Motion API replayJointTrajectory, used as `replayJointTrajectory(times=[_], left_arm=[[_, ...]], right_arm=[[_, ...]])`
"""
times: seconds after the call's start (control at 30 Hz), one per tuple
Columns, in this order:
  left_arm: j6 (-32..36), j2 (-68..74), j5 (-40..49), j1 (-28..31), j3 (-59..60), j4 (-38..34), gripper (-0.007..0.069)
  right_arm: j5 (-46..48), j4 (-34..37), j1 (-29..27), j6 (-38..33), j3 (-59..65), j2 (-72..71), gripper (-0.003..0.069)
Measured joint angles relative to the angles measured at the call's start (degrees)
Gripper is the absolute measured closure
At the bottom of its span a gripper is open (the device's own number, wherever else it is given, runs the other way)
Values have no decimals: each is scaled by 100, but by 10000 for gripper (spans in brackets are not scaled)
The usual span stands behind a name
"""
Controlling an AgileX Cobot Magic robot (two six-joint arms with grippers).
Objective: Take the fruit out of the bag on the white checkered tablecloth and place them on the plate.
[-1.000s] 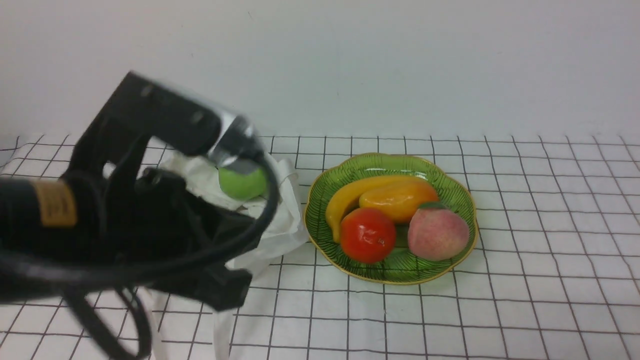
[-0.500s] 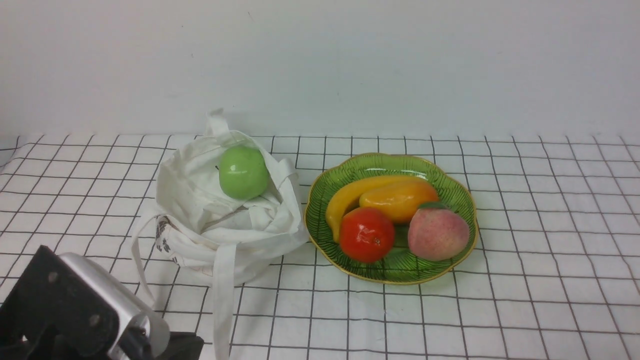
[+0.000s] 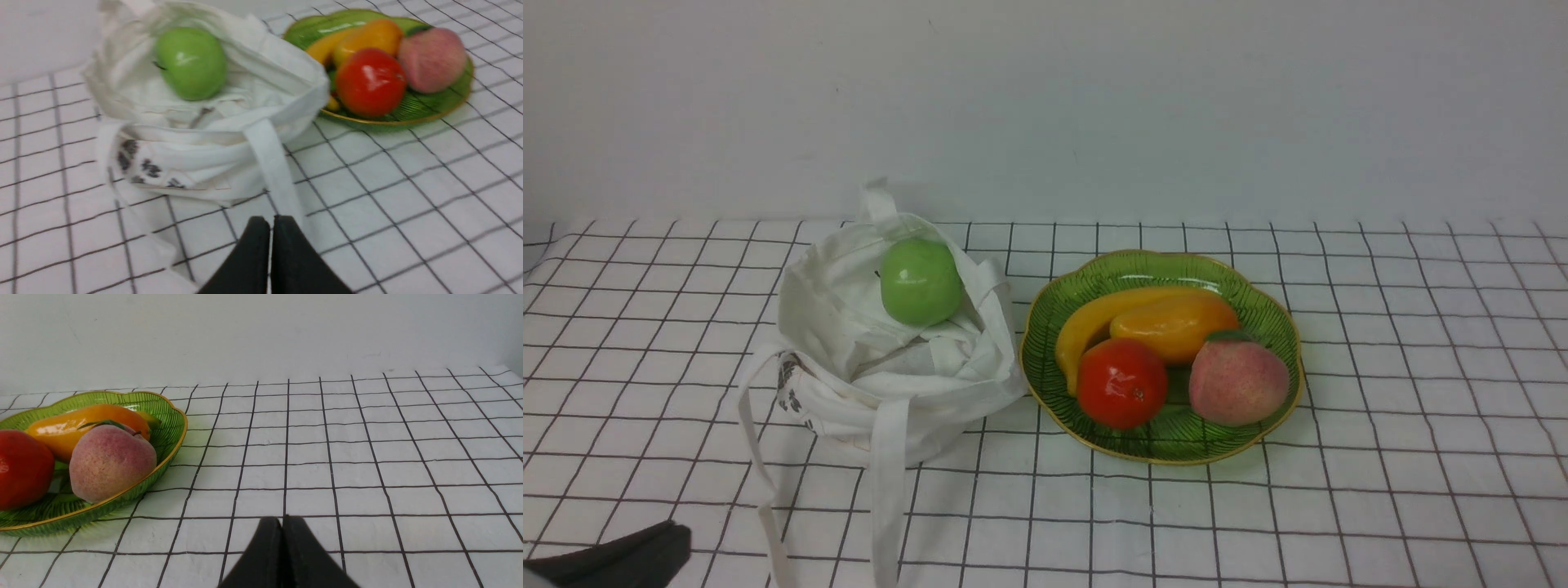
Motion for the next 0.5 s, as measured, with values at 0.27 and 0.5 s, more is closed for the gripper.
replayJointTrajectory(times=[0.27, 0.5], left_arm=[[-34, -1355, -205, 1105, 1206, 73, 632], [-61, -1441, -95, 1478, 1282, 73, 632]], right_arm=[[0, 0, 0, 0, 0, 0, 673], [0, 0, 0, 0, 0, 0, 673]])
